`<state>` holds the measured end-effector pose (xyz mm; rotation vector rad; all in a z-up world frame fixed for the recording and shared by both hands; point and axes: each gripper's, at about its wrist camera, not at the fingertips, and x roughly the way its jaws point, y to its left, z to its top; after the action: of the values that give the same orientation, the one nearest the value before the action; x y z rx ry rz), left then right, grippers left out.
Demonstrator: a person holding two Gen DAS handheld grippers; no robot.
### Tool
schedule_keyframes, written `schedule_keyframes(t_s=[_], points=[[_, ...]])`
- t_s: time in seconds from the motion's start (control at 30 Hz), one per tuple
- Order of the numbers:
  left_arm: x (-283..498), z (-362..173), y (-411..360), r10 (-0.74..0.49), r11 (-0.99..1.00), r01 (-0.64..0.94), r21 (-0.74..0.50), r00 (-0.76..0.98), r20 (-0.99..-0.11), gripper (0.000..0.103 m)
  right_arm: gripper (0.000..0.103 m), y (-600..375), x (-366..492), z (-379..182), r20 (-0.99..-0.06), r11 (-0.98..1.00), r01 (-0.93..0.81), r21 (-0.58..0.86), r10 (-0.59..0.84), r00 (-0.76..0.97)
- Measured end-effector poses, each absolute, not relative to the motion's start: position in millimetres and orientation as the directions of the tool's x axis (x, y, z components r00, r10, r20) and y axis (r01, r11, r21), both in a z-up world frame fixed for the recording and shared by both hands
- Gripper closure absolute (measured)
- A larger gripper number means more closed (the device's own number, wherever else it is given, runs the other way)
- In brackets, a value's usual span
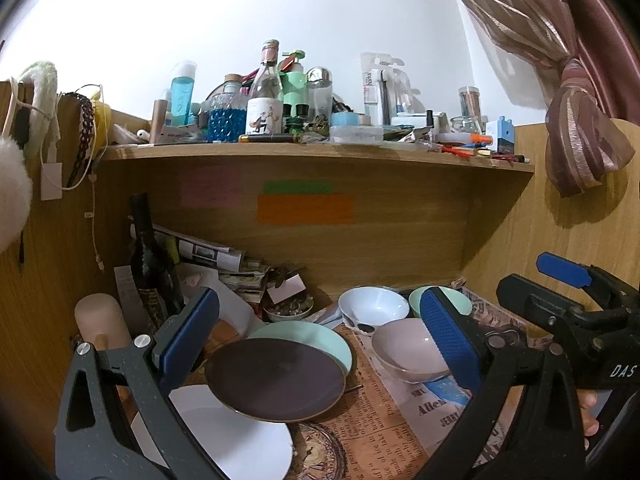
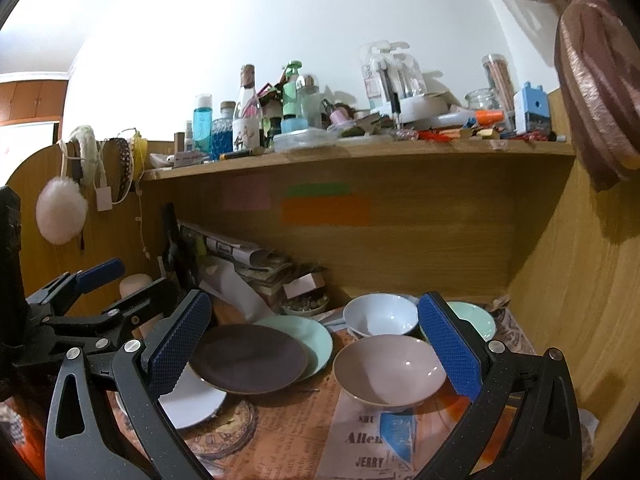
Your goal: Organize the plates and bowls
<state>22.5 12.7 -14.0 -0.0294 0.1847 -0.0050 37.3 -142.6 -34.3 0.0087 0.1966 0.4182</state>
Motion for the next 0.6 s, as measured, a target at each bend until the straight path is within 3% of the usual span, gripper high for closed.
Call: schedule_keyframes(t_s=[0.23,0.6], points=[[39.4,-28.4,32.6,-0.008,0.999,-0.004,-0.049,0.968,-0.252,0.001,0.0,-134.8,54.6,-47.8,-0.209,0.911,-0.406,0.075,0.413,0.887],[91.0,-63.5,90.9,0.035,0.998,-0.056,-0.039,0.908,-0.418,0.001,0.0,-108.8,108.4,-81.5,-0.385,0.899,-0.425,0.109,0.432,0.815]])
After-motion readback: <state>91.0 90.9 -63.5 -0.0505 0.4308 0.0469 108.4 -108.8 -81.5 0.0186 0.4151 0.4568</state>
